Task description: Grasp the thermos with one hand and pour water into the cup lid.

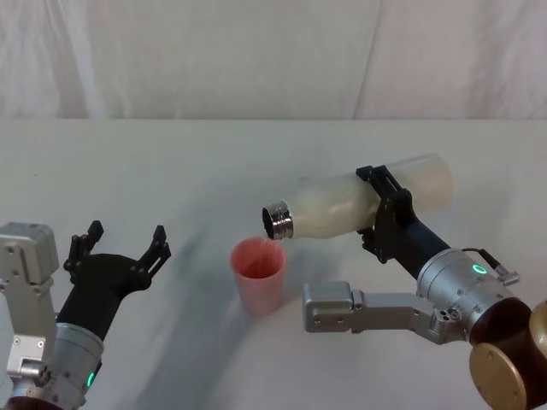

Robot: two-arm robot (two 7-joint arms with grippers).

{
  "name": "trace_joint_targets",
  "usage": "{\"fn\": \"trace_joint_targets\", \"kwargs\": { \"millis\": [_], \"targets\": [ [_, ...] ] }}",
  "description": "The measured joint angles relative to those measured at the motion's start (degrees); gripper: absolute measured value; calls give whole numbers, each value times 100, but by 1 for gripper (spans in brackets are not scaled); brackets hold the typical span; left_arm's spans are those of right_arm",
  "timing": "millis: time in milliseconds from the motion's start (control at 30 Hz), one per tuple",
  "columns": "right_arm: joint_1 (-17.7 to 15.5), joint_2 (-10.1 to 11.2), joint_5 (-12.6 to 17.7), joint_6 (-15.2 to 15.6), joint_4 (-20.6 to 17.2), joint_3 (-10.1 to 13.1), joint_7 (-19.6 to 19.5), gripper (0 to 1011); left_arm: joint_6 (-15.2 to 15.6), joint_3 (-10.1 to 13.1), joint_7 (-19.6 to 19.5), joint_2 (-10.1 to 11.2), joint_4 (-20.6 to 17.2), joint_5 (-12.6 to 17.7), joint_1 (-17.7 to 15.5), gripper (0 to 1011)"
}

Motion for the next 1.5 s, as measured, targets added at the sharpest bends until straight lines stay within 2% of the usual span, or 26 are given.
{"fn": "trace_joint_targets", "kwargs": {
  "millis": [1500],
  "targets": [
    [-13, 15, -31, 43, -32, -8, 48, 956, 0, 0, 0, 0, 0, 0, 0, 1001]
  ]
}}
